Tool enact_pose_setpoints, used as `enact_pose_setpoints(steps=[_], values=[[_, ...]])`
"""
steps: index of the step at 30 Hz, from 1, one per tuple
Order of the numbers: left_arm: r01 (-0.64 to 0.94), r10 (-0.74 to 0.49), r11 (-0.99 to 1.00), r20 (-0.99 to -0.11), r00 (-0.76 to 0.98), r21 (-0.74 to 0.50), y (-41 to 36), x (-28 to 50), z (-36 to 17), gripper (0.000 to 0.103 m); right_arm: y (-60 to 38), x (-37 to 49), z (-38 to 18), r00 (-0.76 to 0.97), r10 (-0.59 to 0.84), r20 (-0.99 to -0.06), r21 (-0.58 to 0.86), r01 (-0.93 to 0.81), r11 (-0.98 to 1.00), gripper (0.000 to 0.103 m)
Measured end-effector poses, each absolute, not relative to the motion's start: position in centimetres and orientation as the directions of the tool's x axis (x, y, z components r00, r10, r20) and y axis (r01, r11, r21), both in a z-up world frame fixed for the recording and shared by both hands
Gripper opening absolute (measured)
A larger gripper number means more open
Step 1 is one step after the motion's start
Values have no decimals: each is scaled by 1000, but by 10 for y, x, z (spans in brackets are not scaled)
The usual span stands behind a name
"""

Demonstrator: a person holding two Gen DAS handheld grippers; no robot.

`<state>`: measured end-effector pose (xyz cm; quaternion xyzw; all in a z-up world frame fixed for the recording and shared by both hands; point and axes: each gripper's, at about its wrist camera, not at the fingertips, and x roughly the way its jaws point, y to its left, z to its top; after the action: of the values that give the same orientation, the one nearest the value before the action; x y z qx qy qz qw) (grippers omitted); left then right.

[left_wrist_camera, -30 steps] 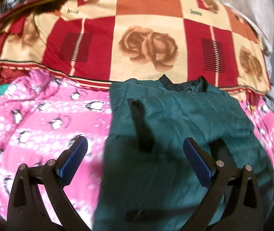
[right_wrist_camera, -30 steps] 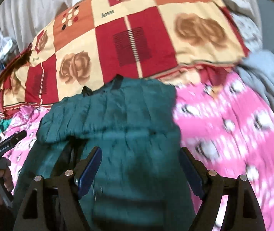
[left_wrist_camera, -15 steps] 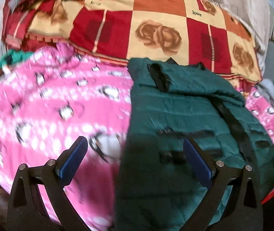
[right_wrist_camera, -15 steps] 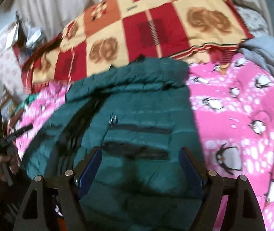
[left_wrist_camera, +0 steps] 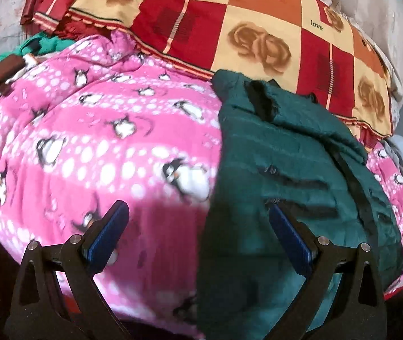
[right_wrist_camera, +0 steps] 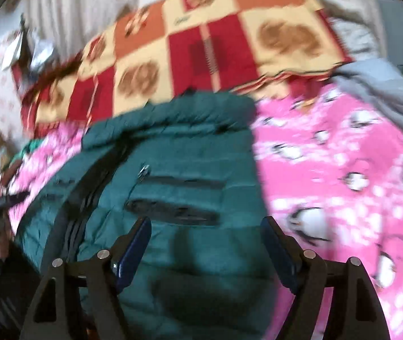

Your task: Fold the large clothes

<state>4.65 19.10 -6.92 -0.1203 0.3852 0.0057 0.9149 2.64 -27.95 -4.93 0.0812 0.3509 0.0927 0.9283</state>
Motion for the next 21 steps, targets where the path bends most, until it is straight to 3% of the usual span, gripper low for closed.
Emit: enact_pose_setpoints(steps=[2, 6, 10, 13, 15, 17, 21], values=[[-60, -115, 975, -715, 689, -215, 188, 39, -76, 100, -294, 13, -57, 741, 183, -646, 241, -30, 970, 77], [30, -194, 974, -760, 620, -224, 173, 36, -91, 100, -310, 4, -89, 678, 261, -687, 383, 33, 923, 77], [81, -226, 972, -775, 590, -222, 157, 38, -98, 99, -307, 4, -95, 679, 328, -657, 435, -14, 900, 78], [136, -285, 957, -737, 613, -257, 152, 33, -88, 86, -297, 2, -89, 677, 417, -607, 479, -108, 871, 78], [149, -279, 959, -729, 625, -239, 148, 31, -85, 84, -291, 2, -91, 674, 408, -616, 453, -121, 883, 78], [140, -266, 963, -736, 622, -230, 148, 34, -86, 67, -295, 7, -101, 649, 412, -640, 478, -84, 874, 78], [117, -293, 952, -733, 614, -282, 156, 41, -88, 64, -295, 7, -98, 644, 455, -615, 516, -107, 850, 77]])
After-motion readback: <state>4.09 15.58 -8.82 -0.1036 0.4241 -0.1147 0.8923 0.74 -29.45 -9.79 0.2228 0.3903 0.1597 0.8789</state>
